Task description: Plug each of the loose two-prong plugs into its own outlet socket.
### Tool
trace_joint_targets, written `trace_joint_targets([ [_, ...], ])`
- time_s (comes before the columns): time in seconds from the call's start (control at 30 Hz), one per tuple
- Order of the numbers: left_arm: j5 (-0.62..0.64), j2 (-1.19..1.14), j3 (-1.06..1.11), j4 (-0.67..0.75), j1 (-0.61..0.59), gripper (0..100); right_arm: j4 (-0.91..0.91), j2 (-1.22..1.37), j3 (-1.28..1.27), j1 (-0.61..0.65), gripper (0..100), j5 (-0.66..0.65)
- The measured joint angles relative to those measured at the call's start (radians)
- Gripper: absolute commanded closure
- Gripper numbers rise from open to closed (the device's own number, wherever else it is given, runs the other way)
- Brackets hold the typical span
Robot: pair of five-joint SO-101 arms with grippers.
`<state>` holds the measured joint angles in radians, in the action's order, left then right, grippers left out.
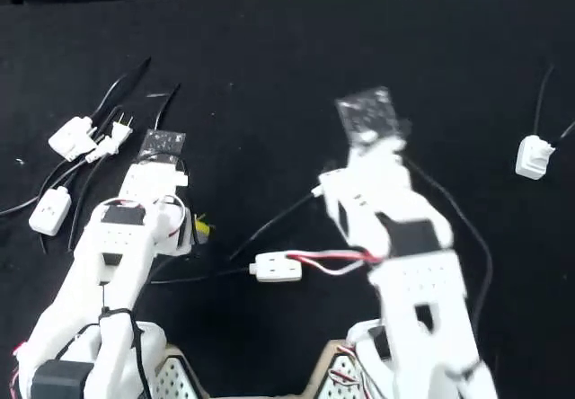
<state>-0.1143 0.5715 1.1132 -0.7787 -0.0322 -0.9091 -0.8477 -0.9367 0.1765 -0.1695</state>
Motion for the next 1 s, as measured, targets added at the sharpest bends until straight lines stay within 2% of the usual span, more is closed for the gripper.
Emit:
trace_joint_targets([
  [0.07, 0.029, 0.005, 0.003, 0.017, 0.000, 71, 0.038, 0.098, 0.000, 0.046, 87.7, 0.029],
  [0.2, 0.052, 0.005, 0.011, 0.026, 0.000, 71, 0.133, 0.267, 0.000, 0.127, 87.5, 0.181],
  [0.37, 0.052, 0.005, 0.011, 0.026, 0.000, 71, 0.256, 0.457, 0.000, 0.141, 87.4, 0.410],
  [0.47, 0.052, 0.005, 0.011, 0.026, 0.000, 71, 0.270, 0.551, 0.028, 0.143, 87.4, 0.489],
  [0.57, 0.052, 0.005, 0.011, 0.026, 0.000, 71, 0.245, 0.615, 0.087, 0.146, 87.4, 0.517],
  [0.87, 0.052, 0.005, 0.011, 0.026, 0.000, 71, 0.009, 0.694, 0.269, 0.146, 86.8, 0.523],
  [1.0, 0.052, 0.005, 0.011, 0.026, 0.000, 71, -0.008, 0.769, 0.321, 0.146, 78.3, 0.555],
])
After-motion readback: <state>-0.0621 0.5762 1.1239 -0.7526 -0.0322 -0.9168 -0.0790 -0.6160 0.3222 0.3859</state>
